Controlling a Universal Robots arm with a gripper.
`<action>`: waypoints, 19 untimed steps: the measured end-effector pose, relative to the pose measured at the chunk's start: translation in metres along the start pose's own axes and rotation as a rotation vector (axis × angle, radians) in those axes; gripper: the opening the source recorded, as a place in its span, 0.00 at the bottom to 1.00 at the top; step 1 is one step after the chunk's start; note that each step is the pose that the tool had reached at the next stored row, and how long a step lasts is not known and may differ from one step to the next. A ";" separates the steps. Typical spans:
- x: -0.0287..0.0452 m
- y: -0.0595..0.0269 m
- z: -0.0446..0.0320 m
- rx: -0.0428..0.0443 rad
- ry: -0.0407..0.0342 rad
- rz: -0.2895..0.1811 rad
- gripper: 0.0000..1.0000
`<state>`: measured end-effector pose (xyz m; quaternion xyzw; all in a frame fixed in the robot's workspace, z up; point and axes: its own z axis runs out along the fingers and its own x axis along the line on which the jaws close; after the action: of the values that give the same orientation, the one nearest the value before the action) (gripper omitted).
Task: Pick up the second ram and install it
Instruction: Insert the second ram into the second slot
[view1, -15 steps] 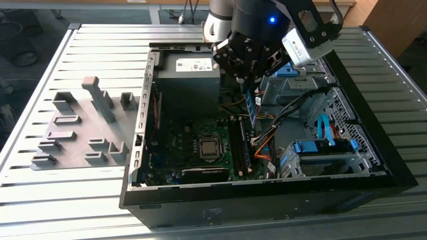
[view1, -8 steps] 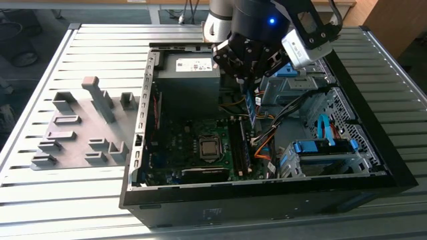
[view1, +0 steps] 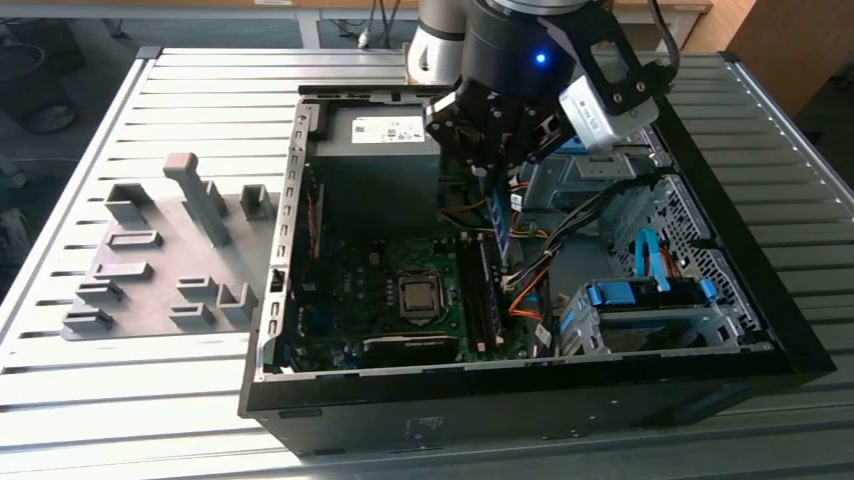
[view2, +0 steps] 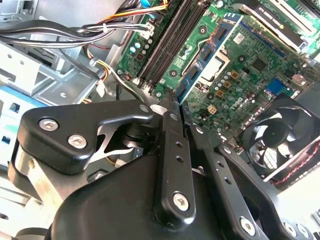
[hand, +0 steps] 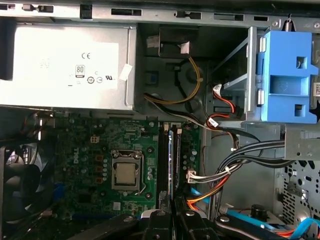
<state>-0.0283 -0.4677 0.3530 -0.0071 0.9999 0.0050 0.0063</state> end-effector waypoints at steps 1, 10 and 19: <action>0.0000 0.0000 0.0018 0.0001 0.0000 0.000 0.14; 0.0002 -0.0037 0.0172 -0.0001 0.0000 0.003 0.14; 0.0001 -0.0041 0.0277 0.0003 0.0190 0.006 0.14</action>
<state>-0.0280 -0.4715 0.3253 -0.0039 1.0000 0.0048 -0.0032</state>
